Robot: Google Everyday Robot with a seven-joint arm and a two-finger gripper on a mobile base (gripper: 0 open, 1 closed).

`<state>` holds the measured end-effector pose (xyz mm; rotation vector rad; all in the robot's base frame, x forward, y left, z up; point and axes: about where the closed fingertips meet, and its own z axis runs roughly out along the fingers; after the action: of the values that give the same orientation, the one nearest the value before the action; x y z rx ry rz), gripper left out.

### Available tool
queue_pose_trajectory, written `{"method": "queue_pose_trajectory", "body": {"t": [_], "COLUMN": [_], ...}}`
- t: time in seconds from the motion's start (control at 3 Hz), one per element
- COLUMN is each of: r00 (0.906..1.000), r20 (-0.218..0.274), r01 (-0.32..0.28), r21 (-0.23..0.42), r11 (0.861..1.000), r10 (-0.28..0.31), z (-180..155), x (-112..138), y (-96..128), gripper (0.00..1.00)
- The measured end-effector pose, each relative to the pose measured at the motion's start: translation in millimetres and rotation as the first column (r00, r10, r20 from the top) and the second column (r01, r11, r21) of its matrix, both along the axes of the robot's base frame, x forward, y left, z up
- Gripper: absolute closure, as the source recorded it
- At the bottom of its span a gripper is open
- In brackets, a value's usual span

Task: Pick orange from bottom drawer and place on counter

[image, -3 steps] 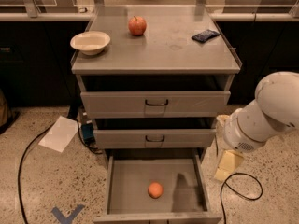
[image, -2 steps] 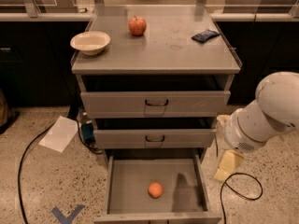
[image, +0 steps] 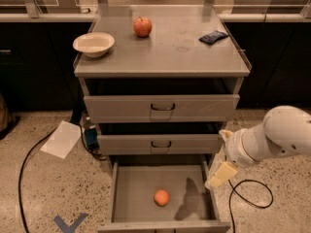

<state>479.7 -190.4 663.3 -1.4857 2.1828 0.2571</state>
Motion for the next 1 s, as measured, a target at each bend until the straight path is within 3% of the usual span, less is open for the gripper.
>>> {"method": "queue_pose_trajectory", "body": {"t": [0.33, 0.67, 1.0], "r00": [0.9994, 0.9958, 0.9958], "r20": [-0.023, -0.087, -0.087], "r01": [0.029, 0.045, 0.045], "r21": [0.103, 0.192, 0.192], "r11": [0.994, 0.980, 0.980], "r10": [-0.026, -0.029, -0.029], "z": [-56.1, -121.1, -121.2], "x": [27.0, 33.0, 33.0], "y": [9.9, 19.4, 19.5], "gripper": [0.00, 0.00, 0.00]}}
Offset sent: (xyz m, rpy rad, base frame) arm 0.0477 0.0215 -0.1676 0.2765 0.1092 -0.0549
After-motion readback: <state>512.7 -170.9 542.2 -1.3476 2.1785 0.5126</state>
